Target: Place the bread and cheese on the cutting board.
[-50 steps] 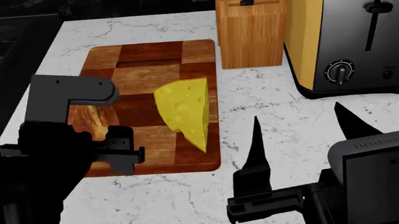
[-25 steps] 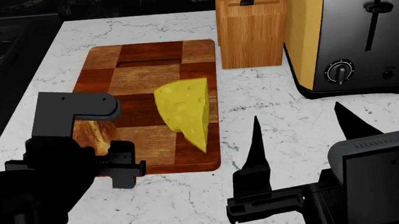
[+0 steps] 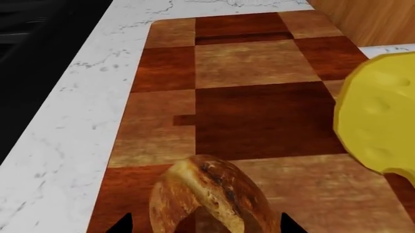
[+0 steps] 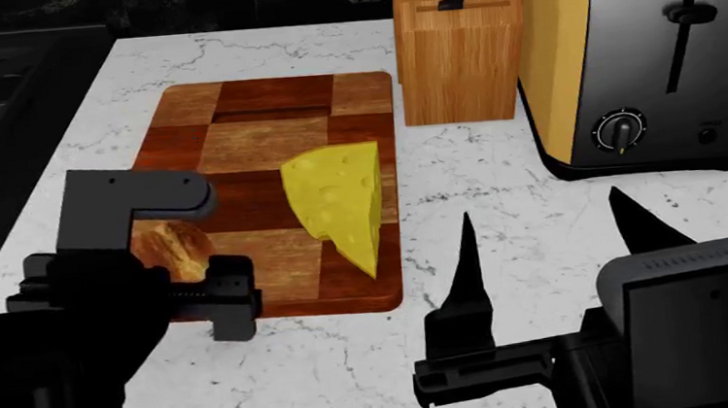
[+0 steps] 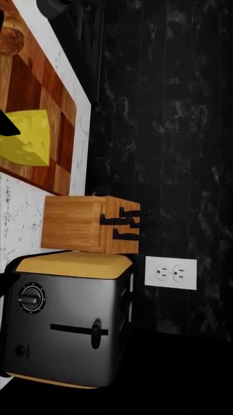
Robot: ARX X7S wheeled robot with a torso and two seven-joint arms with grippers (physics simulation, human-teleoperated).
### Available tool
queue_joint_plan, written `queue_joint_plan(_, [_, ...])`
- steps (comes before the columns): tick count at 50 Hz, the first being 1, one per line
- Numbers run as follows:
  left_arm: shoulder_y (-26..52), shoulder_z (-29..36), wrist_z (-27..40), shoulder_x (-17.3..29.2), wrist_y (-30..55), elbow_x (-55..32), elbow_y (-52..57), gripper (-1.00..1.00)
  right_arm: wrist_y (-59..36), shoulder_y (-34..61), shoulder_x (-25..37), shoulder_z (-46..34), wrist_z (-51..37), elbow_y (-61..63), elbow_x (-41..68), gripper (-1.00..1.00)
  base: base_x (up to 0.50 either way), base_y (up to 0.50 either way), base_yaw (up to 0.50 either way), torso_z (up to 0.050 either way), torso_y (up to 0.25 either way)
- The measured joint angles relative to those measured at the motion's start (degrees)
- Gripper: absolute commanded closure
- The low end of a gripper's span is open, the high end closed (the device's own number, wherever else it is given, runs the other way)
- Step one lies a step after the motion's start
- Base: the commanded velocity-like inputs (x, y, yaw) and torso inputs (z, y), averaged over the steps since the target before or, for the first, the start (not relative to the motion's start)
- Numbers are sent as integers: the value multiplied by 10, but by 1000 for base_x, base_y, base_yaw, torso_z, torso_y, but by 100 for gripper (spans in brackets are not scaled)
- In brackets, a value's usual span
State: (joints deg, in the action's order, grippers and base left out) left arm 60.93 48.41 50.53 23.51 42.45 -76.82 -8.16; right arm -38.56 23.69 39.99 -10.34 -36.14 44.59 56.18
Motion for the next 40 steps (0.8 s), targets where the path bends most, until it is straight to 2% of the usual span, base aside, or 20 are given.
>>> queue_joint_plan(40, [3,2,39,16,-7,-11,40,-100,0,6,1,-9,-2,-1,0,-100,0,0,0,0,0])
